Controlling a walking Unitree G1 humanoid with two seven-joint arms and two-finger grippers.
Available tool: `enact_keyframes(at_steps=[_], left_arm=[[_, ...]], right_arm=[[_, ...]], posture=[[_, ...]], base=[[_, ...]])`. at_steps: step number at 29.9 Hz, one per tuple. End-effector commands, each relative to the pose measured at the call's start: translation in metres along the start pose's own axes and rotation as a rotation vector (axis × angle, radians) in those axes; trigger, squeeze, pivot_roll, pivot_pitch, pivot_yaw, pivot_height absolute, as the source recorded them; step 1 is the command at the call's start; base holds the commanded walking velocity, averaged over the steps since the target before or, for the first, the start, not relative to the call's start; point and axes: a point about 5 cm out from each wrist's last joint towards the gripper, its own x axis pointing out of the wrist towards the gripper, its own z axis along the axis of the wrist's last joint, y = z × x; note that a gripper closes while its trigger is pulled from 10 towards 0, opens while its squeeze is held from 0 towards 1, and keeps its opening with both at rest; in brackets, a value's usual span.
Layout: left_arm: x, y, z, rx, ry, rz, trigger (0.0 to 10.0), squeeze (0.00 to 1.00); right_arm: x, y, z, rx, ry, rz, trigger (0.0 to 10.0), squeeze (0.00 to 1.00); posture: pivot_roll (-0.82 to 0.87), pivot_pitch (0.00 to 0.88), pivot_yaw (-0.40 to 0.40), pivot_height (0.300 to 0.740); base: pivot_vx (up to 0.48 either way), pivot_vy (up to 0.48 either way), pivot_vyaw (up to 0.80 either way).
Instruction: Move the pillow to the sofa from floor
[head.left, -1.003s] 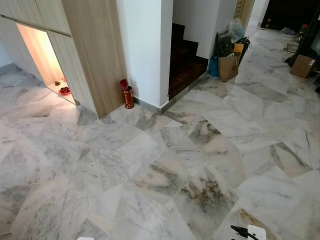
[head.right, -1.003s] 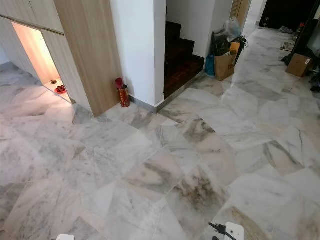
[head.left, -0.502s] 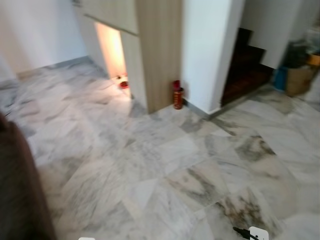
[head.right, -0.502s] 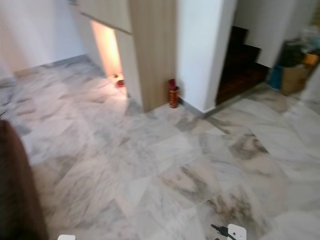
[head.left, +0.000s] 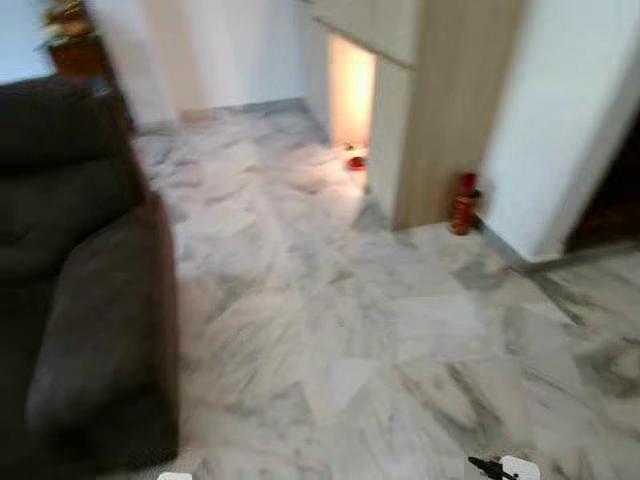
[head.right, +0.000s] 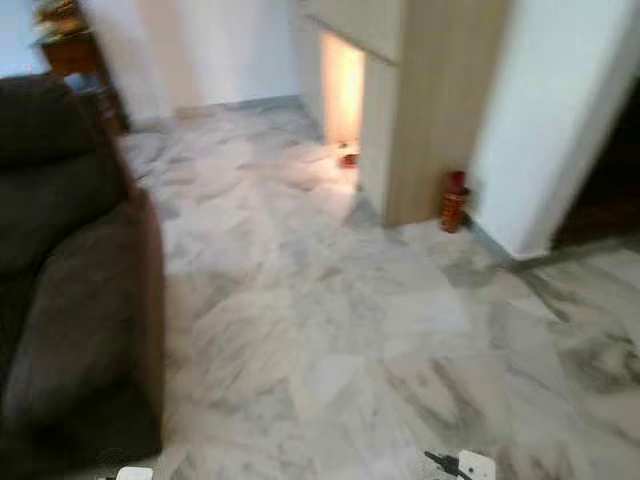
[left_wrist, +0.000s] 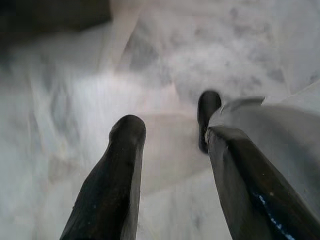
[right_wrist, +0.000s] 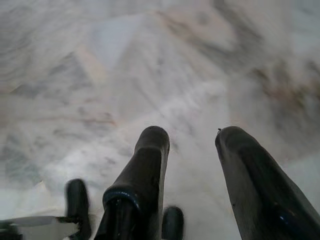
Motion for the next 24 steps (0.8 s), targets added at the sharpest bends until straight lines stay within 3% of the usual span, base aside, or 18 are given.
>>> enact_keyframes(at_steps=[1, 5, 10, 14, 22, 24], left_arm=[[-0.003, 0.031, -0.002, -0.181, -0.019, 0.076, 10.0, 0.00], [-0.003, 0.028, -0.001, -0.161, -0.018, 0.069, 10.0, 0.00], [-0.002, 0.024, -0.001, -0.170, -0.019, 0.059, 10.0, 0.00], [-0.002, 0.021, -0.002, -0.198, -0.023, 0.069, 10.0, 0.00], [-0.002, 0.023, -0.001, -0.166, -0.001, 0.070, 10.0, 0.00], [-0.002, 0.024, 0.000, -0.202, -0.008, 0.082, 10.0, 0.00]], right_arm=[[0.004, 0.043, -0.001, -0.064, 0.052, 0.153, 10.0, 0.00], [0.004, 0.043, -0.002, -0.057, 0.059, 0.161, 10.0, 0.00], [0.003, 0.040, -0.003, -0.042, 0.072, 0.141, 10.0, 0.00], [0.004, 0.038, -0.003, -0.081, 0.087, 0.142, 10.0, 0.00], [0.002, 0.029, -0.008, -0.044, 0.084, 0.117, 10.0, 0.00], [0.001, 0.022, -0.011, -0.073, 0.084, 0.109, 10.0, 0.00]], posture=[[0.18, 0.000, -0.027, 0.740], [0.19, 0.000, -0.028, 0.740], [0.18, 0.000, -0.040, 0.740], [0.16, 0.000, -0.045, 0.740], [0.11, 0.000, -0.010, 0.740], [0.12, 0.000, -0.008, 0.740]], base=[[0.000, 0.000, 0.80], [0.000, 0.000, 0.80], [0.000, 0.000, 0.00], [0.000, 0.000, 0.00], [0.000, 0.000, 0.00], [0.000, 0.000, 0.63]])
